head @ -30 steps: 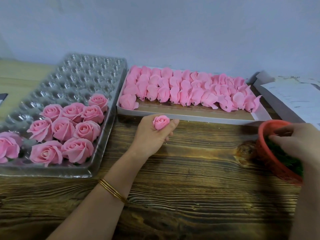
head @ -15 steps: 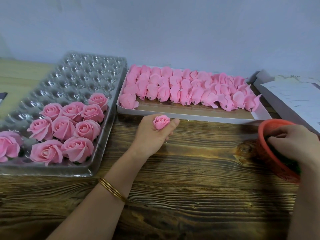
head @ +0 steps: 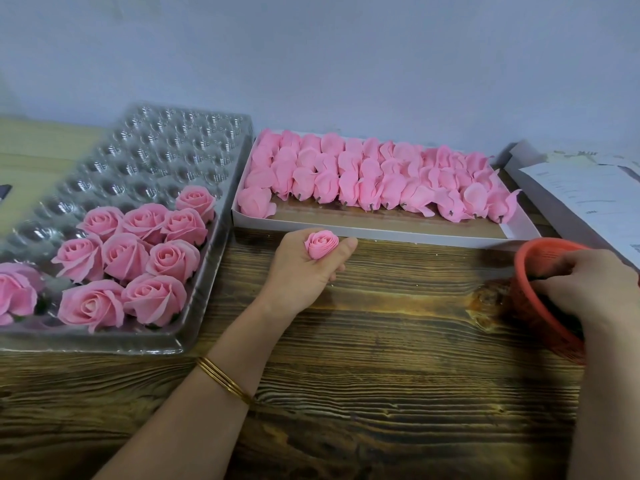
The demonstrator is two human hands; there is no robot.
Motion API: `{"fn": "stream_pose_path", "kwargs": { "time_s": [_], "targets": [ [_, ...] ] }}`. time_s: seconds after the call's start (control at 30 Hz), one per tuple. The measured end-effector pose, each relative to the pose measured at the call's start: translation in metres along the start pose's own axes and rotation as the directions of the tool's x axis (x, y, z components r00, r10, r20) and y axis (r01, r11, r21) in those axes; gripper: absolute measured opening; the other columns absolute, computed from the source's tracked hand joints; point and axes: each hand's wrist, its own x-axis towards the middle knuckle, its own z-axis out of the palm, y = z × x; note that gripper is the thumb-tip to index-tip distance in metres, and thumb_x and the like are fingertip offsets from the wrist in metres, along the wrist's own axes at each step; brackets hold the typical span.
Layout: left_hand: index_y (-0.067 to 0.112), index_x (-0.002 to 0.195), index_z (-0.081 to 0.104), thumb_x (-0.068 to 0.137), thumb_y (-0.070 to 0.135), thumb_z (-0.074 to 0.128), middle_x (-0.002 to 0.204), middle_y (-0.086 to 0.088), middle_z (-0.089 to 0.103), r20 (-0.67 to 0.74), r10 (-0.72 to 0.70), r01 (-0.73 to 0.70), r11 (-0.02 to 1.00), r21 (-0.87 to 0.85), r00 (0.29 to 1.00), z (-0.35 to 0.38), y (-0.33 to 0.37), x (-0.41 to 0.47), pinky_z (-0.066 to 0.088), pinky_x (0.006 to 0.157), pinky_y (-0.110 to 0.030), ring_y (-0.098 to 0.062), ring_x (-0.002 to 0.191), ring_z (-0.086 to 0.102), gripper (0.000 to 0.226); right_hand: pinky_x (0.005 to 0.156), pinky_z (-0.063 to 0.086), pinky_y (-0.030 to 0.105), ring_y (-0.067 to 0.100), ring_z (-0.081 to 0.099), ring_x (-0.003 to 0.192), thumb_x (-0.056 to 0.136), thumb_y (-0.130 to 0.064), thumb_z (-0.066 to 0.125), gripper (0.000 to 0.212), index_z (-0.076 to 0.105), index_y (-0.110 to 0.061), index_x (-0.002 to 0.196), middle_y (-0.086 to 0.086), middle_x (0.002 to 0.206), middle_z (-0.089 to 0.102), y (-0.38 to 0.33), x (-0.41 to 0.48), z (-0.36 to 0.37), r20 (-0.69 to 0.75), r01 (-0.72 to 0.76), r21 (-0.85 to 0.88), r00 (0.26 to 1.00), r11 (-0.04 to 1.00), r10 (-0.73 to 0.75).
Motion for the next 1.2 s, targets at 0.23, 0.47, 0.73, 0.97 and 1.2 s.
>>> {"fn": "stream_pose_path", "kwargs": {
  "time_s": [0.23, 0.47, 0.73, 0.97, 1.2],
  "targets": [
    [0.020, 0.066, 0.063, 0.091, 0.031, 0.069, 0.053, 0.012, 0.062, -0.004, -0.005, 0.005, 1.000, 0.001, 1.000, 0.000, 0.000, 0.001, 0.047, 0.057, -0.010, 0.002, 0.053, 0.056, 0.028, 0.074, 0.056, 0.051, 0.040, 0.061, 0.074, 0.076, -0.009, 0.077, 0.020, 0.063, -0.022, 0.069, 0.013, 0.081, 0.061, 0.002, 0.000, 0.002, -0.052, -0.011, 0.054, 0.999, 0.998, 0.013],
    [0.021, 0.067, 0.064, 0.091, 0.031, 0.069, 0.055, 0.011, 0.063, -0.001, -0.013, 0.013, 1.000, 0.007, 1.000, 0.000, 0.001, 0.000, 0.047, 0.059, -0.010, 0.001, 0.055, 0.057, 0.027, 0.073, 0.057, 0.053, 0.042, 0.061, 0.079, 0.078, -0.002, 0.070, 0.020, 0.069, -0.022, 0.076, 0.015, 0.091, 0.064, 0.006, 0.000, 0.003, -0.089, -0.007, 0.099, 0.996, 0.995, 0.016],
    [0.023, 0.068, 0.065, 0.090, 0.032, 0.069, 0.057, 0.012, 0.064, -0.001, -0.020, 0.020, 1.000, 0.013, 1.000, -0.001, 0.000, 0.001, 0.047, 0.059, -0.011, 0.001, 0.056, 0.058, 0.025, 0.081, 0.055, 0.060, 0.045, 0.059, 0.098, 0.077, 0.004, 0.064, 0.033, 0.060, -0.028, 0.074, 0.019, 0.111, 0.065, 0.006, -0.006, -0.001, -0.117, 0.000, 0.166, 0.993, 0.986, 0.020],
    [0.023, 0.069, 0.065, 0.091, 0.033, 0.069, 0.058, 0.012, 0.064, 0.008, -0.028, 0.028, 0.999, 0.020, 1.000, -0.001, 0.000, 0.002, 0.048, 0.060, -0.011, 0.001, 0.057, 0.058, 0.023, 0.074, 0.056, 0.064, 0.047, 0.059, 0.100, 0.072, 0.007, 0.064, 0.038, 0.064, -0.028, 0.088, 0.019, 0.116, 0.064, 0.016, -0.001, 0.000, -0.148, -0.013, 0.190, 0.988, 0.982, 0.042],
    [0.020, 0.069, 0.065, 0.091, 0.031, 0.068, 0.056, 0.013, 0.063, 0.016, -0.020, 0.019, 0.999, 0.030, 1.000, -0.001, 0.000, 0.001, 0.048, 0.060, -0.009, 0.001, 0.056, 0.057, 0.025, 0.076, 0.056, 0.061, 0.042, 0.061, 0.096, 0.073, -0.011, 0.058, 0.047, 0.066, -0.028, 0.115, 0.017, 0.109, 0.065, 0.029, 0.013, 0.008, -0.224, 0.017, 0.190, 0.974, 0.982, 0.027]
  ]
}}
